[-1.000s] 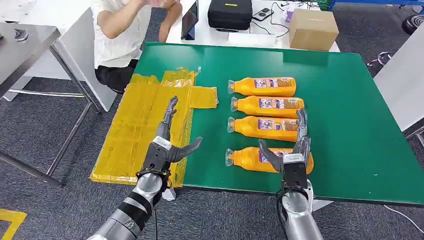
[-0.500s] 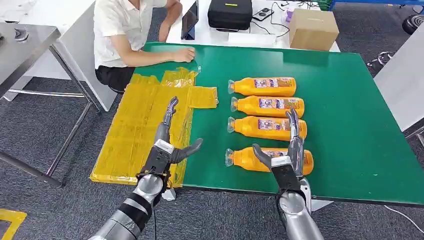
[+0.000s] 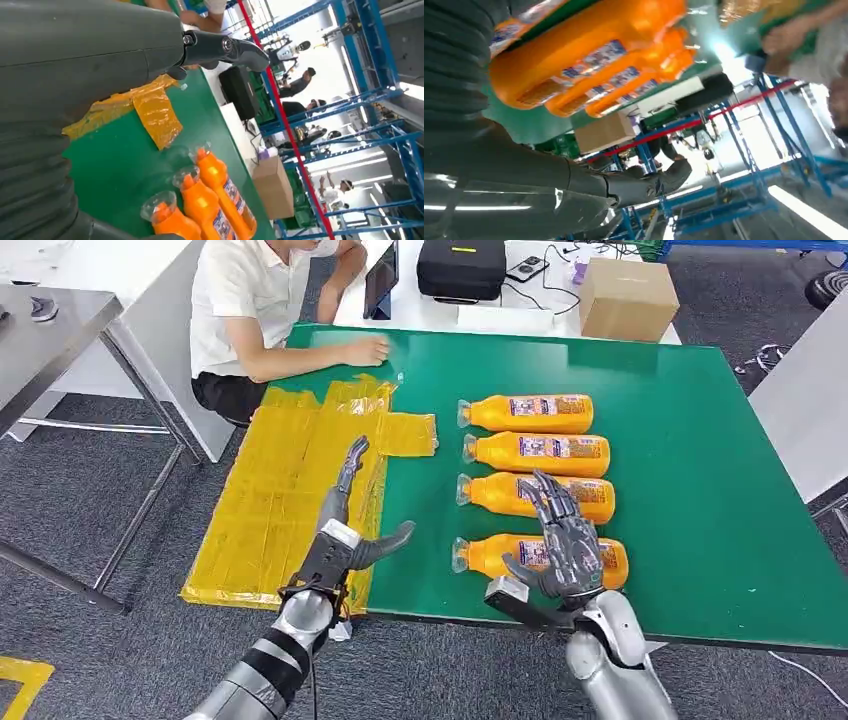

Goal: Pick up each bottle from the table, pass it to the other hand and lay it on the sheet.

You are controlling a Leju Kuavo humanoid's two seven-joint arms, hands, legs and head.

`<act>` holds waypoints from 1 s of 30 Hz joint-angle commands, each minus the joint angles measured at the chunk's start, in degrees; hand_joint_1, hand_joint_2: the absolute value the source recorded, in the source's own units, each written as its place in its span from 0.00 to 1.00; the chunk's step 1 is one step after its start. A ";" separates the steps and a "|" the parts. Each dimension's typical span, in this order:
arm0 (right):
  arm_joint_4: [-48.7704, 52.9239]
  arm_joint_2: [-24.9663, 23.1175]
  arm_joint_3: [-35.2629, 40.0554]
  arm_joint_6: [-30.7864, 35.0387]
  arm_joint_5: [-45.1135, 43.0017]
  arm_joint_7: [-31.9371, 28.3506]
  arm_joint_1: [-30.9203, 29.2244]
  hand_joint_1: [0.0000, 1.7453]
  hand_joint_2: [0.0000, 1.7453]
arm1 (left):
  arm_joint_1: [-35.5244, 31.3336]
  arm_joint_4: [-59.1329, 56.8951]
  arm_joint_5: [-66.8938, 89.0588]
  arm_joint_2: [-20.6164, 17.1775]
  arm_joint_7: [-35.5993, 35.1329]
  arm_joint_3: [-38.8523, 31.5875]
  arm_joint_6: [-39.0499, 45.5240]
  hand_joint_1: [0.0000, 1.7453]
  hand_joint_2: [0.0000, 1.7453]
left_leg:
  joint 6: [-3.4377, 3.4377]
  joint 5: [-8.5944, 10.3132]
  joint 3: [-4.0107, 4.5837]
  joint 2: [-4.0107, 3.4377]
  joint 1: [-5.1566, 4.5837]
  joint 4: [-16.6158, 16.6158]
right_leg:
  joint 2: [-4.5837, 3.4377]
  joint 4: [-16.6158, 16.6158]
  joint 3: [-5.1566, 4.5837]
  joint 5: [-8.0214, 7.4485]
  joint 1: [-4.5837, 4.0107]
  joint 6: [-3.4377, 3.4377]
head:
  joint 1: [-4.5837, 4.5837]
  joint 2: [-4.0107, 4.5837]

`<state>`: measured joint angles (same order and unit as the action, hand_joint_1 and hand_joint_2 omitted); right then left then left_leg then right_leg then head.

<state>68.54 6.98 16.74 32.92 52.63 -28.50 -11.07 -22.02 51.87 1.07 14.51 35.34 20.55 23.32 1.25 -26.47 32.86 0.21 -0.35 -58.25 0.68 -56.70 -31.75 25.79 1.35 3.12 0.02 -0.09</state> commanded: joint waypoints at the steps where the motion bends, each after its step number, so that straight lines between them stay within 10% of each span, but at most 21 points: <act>1: -4.07 7.22 6.42 -5.83 0.41 2.32 -4.63 0.00 1.00 | -1.15 -0.73 -0.56 0.29 -0.58 0.82 -1.06 0.00 1.00 | -0.08 -0.03 -0.05 -0.12 0.07 -0.01 | -0.14 0.02 0.02 -0.03 -0.08 -0.13 | 0.00 0.00; 30: 4.88 20.72 11.89 -27.43 -2.81 8.97 -5.20 0.00 1.00 | -1.18 0.79 -0.57 1.96 -5.08 3.36 -3.59 0.00 1.00 | -0.05 -0.03 0.02 -0.07 0.03 -0.07 | -0.08 -0.01 -0.03 -0.03 -0.04 -0.09 | 0.02 0.00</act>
<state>71.15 23.43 24.35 8.74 50.75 -22.01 -14.18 -21.92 52.92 0.98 16.22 31.74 21.97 20.33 1.25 -26.48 32.88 0.22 -0.34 -58.27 0.71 -56.70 -31.77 25.78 1.34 3.13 0.04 -0.09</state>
